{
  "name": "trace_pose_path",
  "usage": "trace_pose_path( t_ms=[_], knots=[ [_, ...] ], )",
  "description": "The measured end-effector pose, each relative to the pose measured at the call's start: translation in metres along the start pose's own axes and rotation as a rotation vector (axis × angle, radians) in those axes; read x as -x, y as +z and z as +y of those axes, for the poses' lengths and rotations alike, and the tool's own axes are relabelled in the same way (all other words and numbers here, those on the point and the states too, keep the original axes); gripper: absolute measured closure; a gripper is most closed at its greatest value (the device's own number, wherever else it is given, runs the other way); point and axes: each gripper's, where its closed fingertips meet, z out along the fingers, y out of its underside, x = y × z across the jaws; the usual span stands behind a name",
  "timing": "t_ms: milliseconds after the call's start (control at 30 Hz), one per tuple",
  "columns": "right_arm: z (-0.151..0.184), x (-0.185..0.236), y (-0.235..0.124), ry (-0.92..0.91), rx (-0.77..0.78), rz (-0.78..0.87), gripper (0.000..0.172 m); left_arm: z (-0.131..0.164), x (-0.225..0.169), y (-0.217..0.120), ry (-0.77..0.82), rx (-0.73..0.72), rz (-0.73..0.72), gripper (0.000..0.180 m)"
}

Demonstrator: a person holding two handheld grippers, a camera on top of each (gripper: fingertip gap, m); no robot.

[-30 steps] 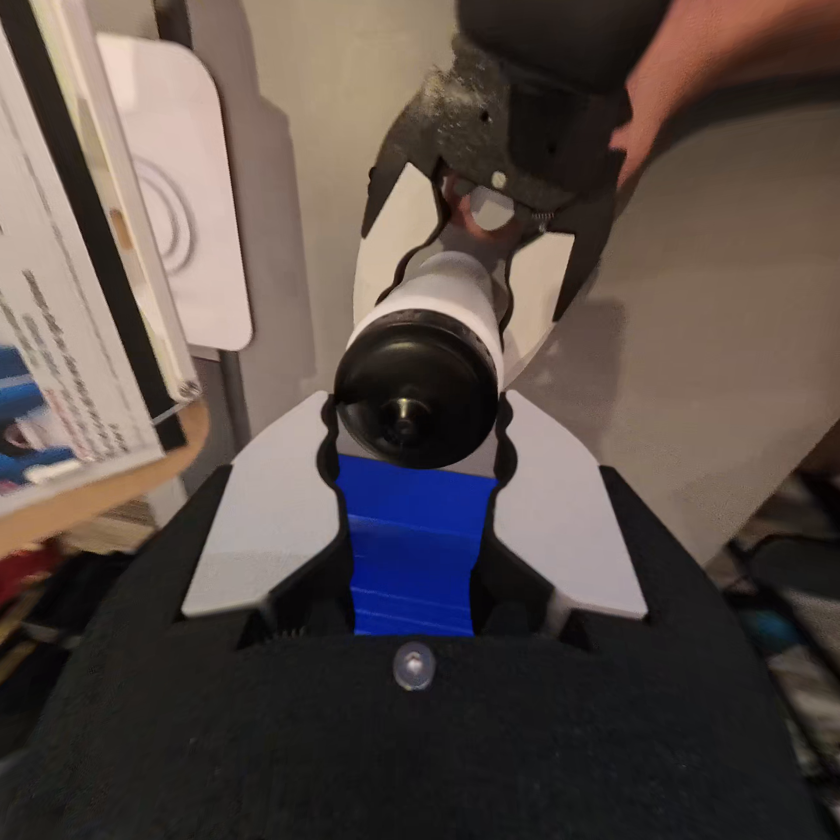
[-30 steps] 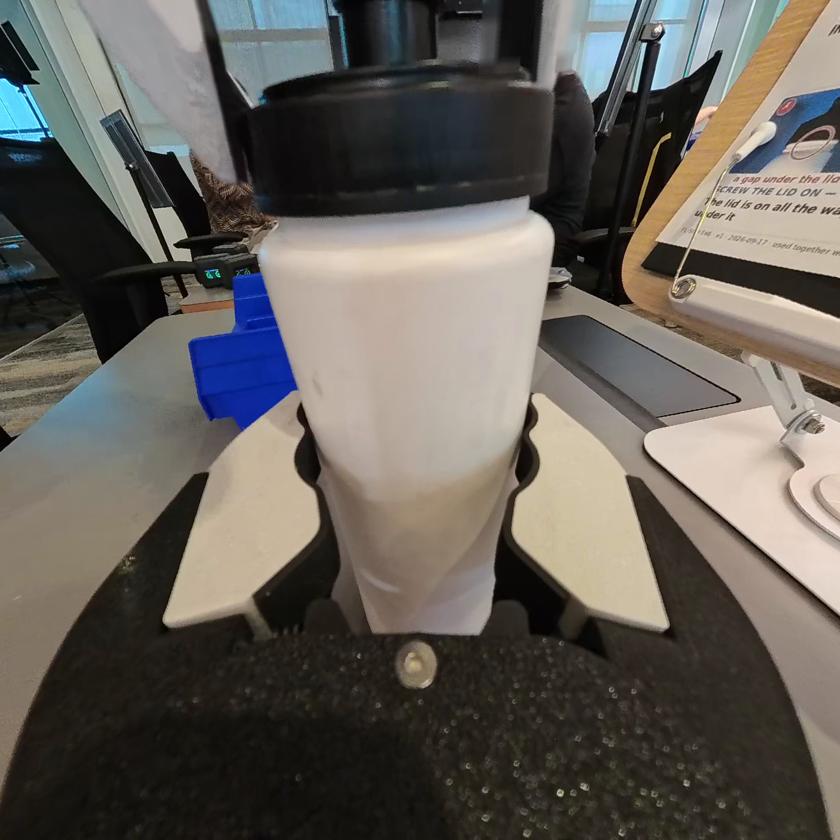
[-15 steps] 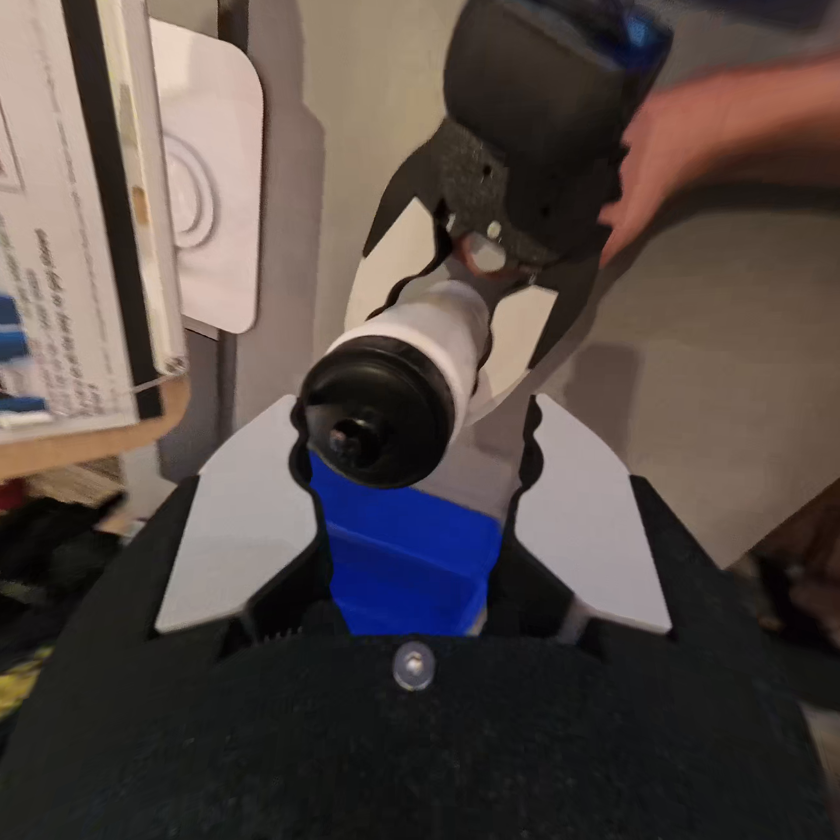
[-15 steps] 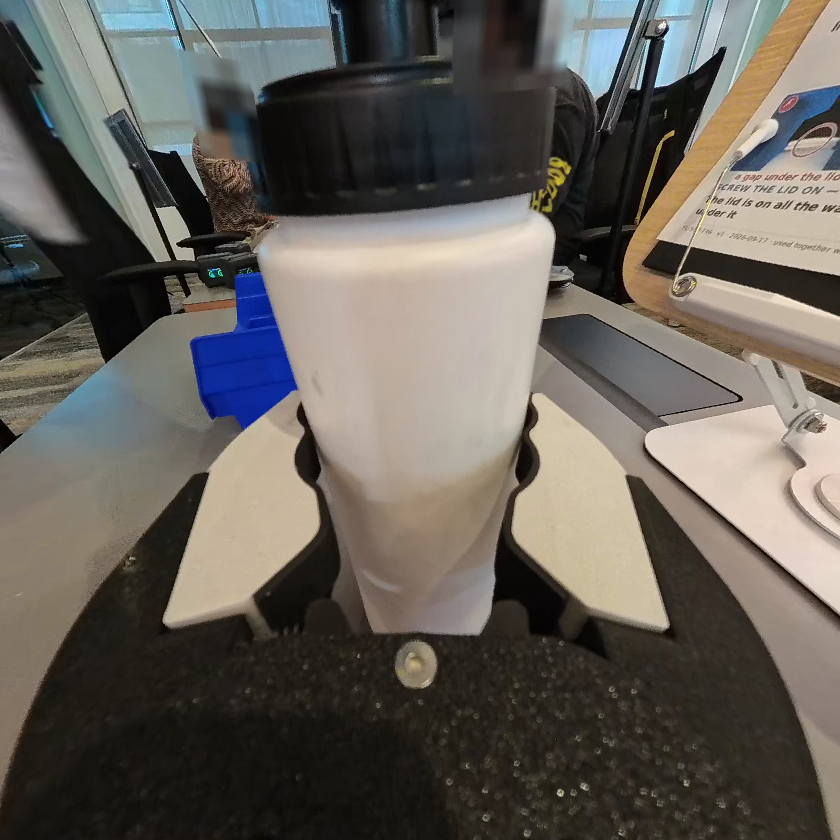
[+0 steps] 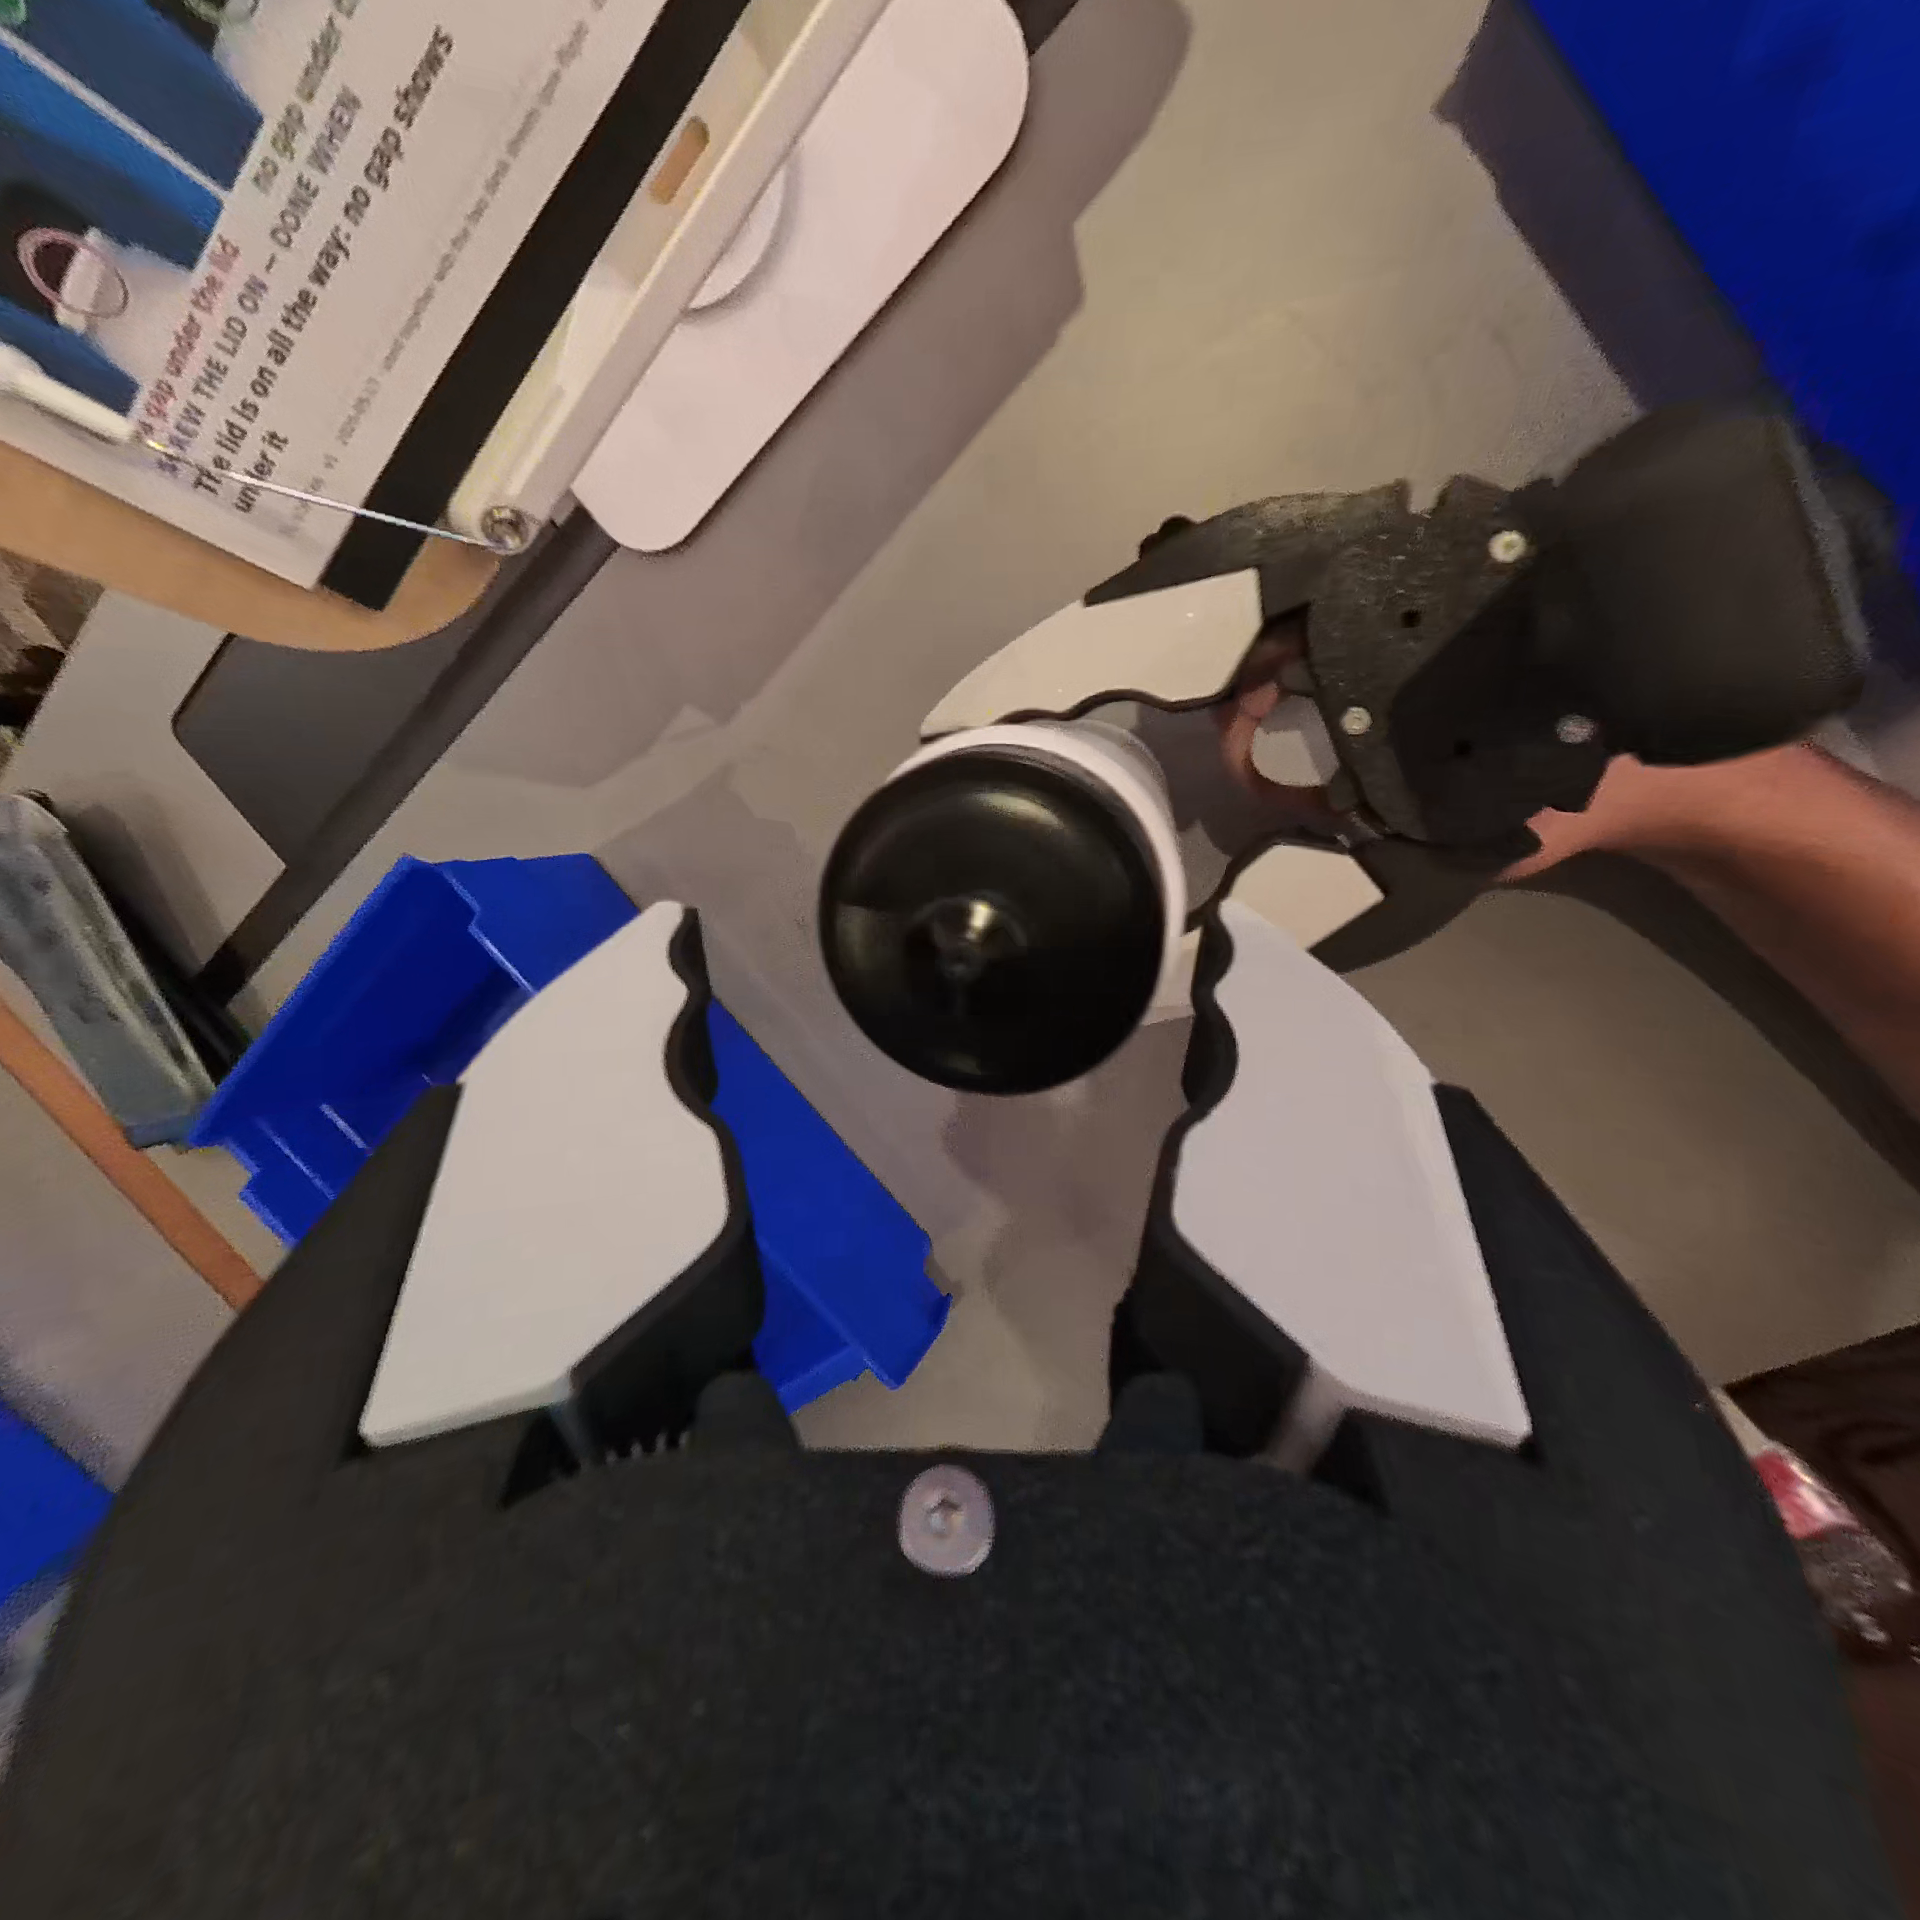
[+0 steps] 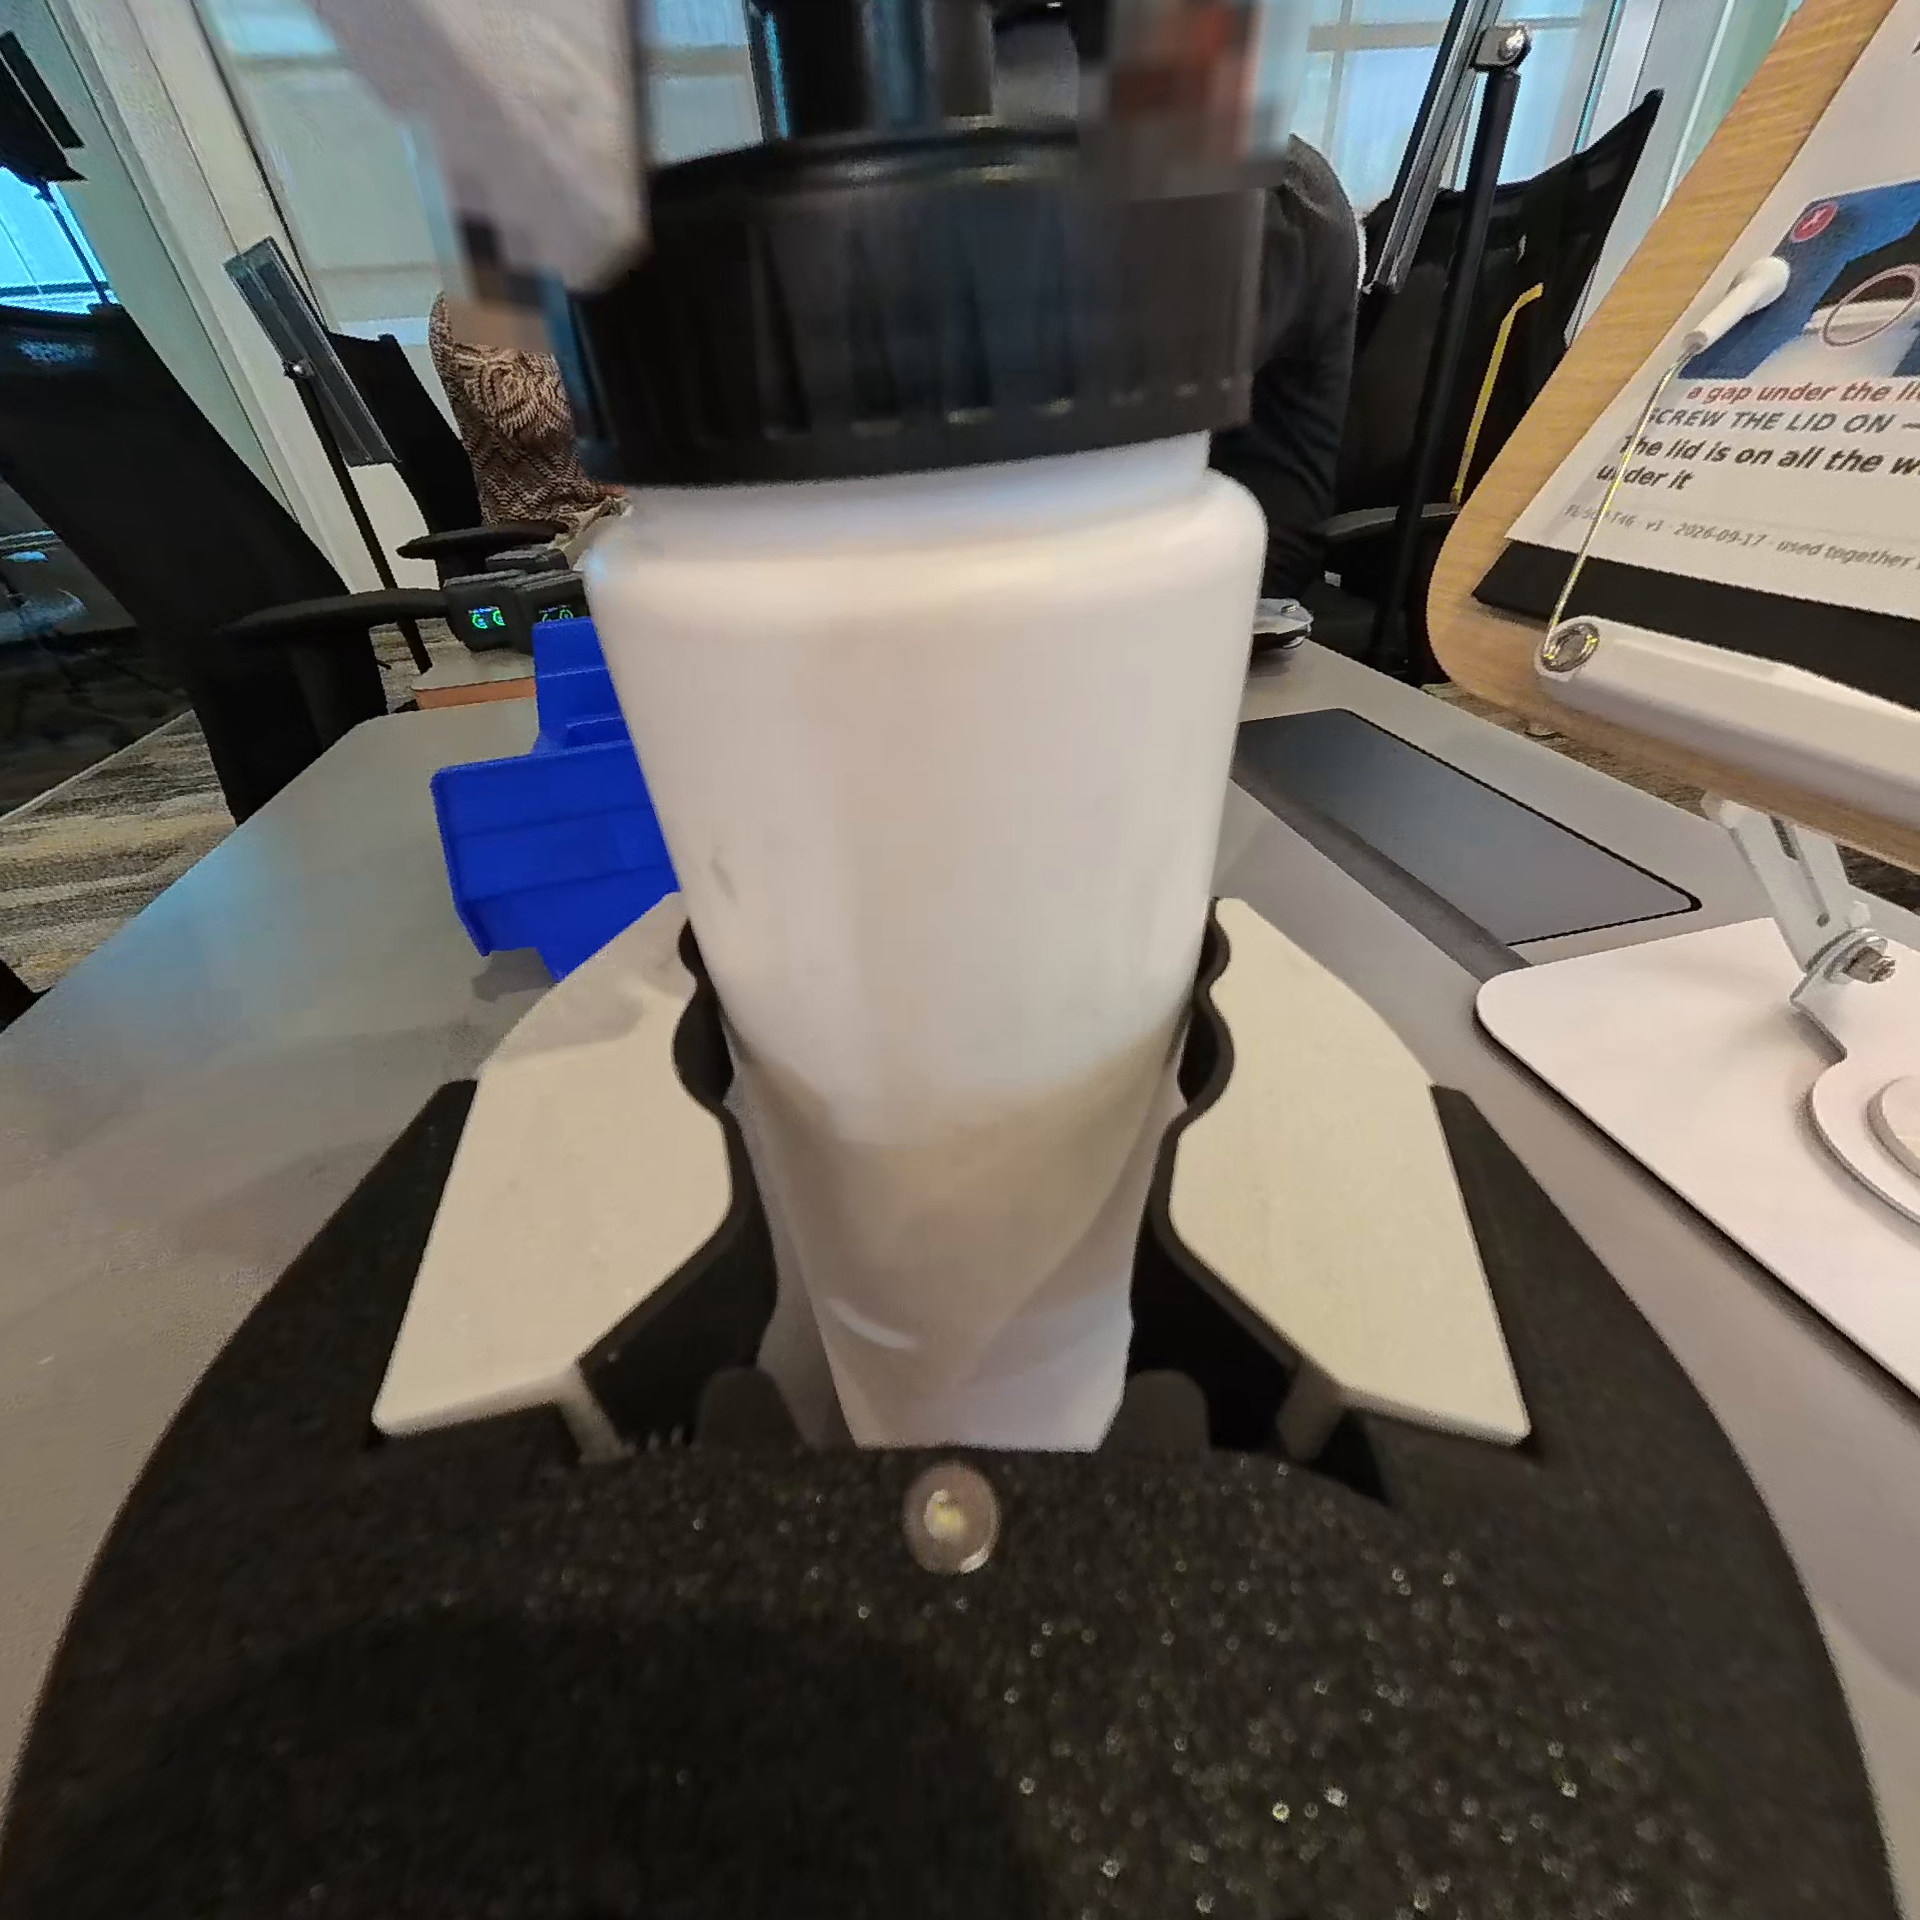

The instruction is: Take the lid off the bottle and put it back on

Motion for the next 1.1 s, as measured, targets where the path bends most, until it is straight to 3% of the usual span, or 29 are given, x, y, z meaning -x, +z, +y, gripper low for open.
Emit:
trace_pose_path(
  t_ms=[67,133,200,533,700,767,933,1033,1100],
  knots=[
    [0.0,0.0,0.0,0.0,0.001,0.0,0.085,0.001,-0.001,0.008,-0.048,0.022,0.088,0.092],
    [0.0,0.0,0.0,0.001,0.002,-0.001,0.085,0.001,-0.01,0.009,-0.094,0.034,0.211,0.112],
    [0.0,0.0,0.001,0.002,0.001,0.0,0.085,0.002,-0.009,0.01,-0.069,0.044,0.22,0.112],
    [0.001,0.0,0.002,0.0,-0.001,0.004,0.086,0.006,-0.01,0.009,0.419,0.148,0.336,0.112],
    [0.001,0.001,0.0,-0.013,-0.004,-0.007,0.086,0.008,-0.014,0.009,0.76,0.149,0.3,0.112],
    [0.001,0.001,0.0,-0.012,-0.008,-0.011,0.086,0.007,-0.014,0.009,0.82,0.151,0.293,0.111],
    [0.001,0.001,0.001,-0.012,-0.009,-0.009,0.086,0.011,-0.011,0.008,0.811,0.175,0.266,0.11],
    [0.001,0.001,0.0,-0.012,-0.01,-0.008,0.086,0.012,-0.005,0.002,0.728,0.146,0.204,0.088],
    [0.001,0.0,0.0,-0.01,-0.011,-0.007,0.086,0.004,-0.003,-0.003,0.619,0.06,0.153,0.087]
  ],
)
